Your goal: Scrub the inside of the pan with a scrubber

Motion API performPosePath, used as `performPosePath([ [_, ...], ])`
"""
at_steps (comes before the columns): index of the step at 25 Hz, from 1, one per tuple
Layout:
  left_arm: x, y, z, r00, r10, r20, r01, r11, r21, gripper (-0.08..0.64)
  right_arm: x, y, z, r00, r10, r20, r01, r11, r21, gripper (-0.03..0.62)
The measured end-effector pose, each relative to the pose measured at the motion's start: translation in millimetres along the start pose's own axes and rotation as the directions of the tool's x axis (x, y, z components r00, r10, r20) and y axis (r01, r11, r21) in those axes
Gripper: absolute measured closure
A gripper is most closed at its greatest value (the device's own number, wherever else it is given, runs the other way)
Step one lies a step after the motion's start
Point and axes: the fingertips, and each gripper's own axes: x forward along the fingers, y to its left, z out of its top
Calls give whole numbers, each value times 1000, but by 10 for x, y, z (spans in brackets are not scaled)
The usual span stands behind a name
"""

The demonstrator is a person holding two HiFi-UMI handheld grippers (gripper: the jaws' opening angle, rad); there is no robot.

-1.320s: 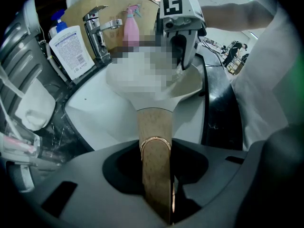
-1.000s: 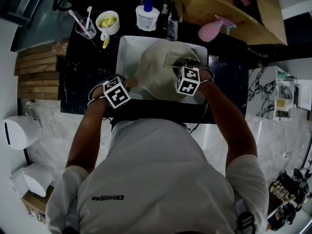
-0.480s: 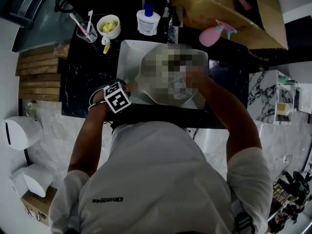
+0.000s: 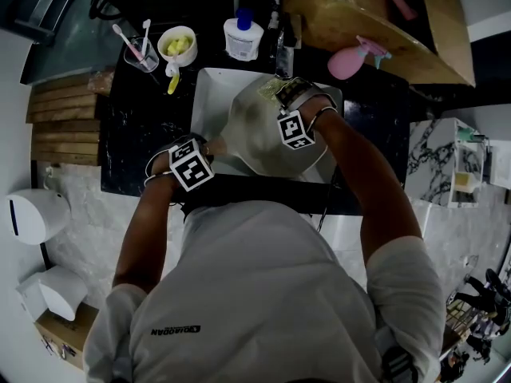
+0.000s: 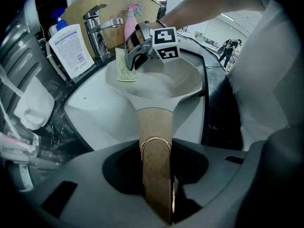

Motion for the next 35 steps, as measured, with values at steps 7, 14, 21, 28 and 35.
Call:
performPosePath([
  [7, -1, 2, -2, 1000, -5, -3, 5, 1000, -3, 416, 88, -10, -69, 1000, -15, -19, 16, 999, 35, 522],
  [14, 2, 5, -9, 1000, -8, -4, 8, 1000, -4, 416, 98, 28, -98, 1000, 6, -21, -4, 997, 71, 522],
  [21, 7, 4, -2, 1000, -6, -1, 6, 1000, -1, 416, 84, 221, -194, 997, 62, -49, -54, 986, 157, 522],
  [28, 2, 1, -1, 1000, -5, 0, 5, 1000, 1, 417, 45, 425, -270, 989, 130, -77, -105, 957, 269, 522],
  [35, -3, -5, -1, 1000, 0, 2, 0, 1000, 3, 417, -20, 556, -315, 975, 196, -100, -138, 899, 417, 522],
])
